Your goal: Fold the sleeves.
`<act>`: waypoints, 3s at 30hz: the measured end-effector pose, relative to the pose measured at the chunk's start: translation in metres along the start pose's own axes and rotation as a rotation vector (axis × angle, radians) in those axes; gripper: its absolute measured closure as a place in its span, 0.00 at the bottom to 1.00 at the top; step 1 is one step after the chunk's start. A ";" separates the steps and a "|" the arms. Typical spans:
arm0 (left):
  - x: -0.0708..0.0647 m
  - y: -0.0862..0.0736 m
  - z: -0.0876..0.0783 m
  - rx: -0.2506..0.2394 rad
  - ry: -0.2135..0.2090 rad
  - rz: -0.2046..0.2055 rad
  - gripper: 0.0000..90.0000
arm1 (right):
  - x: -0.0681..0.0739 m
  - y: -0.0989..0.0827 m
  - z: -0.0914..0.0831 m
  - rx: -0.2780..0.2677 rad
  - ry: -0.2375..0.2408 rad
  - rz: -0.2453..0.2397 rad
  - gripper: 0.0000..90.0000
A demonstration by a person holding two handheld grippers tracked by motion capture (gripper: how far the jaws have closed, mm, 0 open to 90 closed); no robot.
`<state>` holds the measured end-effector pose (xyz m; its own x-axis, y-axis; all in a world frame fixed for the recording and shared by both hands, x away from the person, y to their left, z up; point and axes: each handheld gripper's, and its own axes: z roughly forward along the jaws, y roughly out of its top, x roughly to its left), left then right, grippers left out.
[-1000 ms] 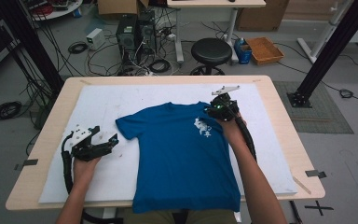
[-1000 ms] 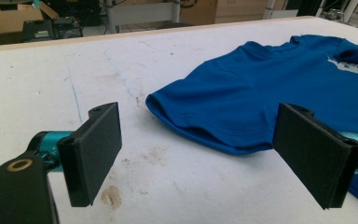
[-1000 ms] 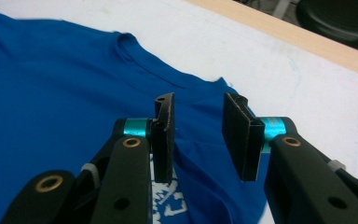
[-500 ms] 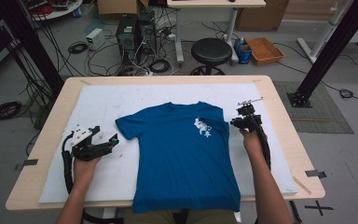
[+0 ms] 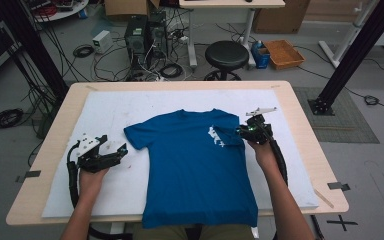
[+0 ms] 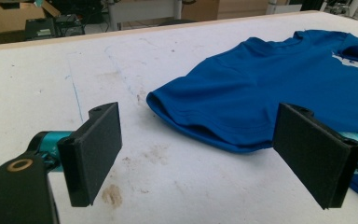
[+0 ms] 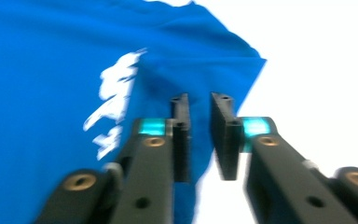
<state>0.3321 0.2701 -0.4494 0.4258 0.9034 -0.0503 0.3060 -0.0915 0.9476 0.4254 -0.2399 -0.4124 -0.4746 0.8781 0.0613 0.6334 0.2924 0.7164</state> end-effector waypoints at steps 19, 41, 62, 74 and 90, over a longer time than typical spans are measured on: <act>0.001 0.000 0.000 0.002 -0.001 0.001 0.18 | 0.030 0.000 0.013 0.034 0.245 -0.115 0.80; 0.001 0.000 0.000 0.004 0.000 0.000 0.18 | 0.020 -0.015 0.017 0.104 -0.005 -0.155 0.89; 0.005 0.018 0.021 0.132 0.061 -0.104 0.20 | -0.044 -0.054 -0.061 -0.250 -0.112 0.001 0.24; 0.004 0.027 0.088 0.367 0.214 -0.142 0.27 | -0.058 -0.064 -0.064 -0.262 -0.119 0.037 0.24; -0.024 0.030 0.098 0.365 0.189 0.077 0.94 | -0.057 -0.064 -0.064 -0.265 -0.111 0.040 0.24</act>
<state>0.4146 0.2046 -0.4510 0.3056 0.9461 0.1071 0.5756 -0.2732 0.7707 0.3726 -0.3328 -0.4169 -0.3734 0.9273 0.0271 0.4619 0.1605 0.8723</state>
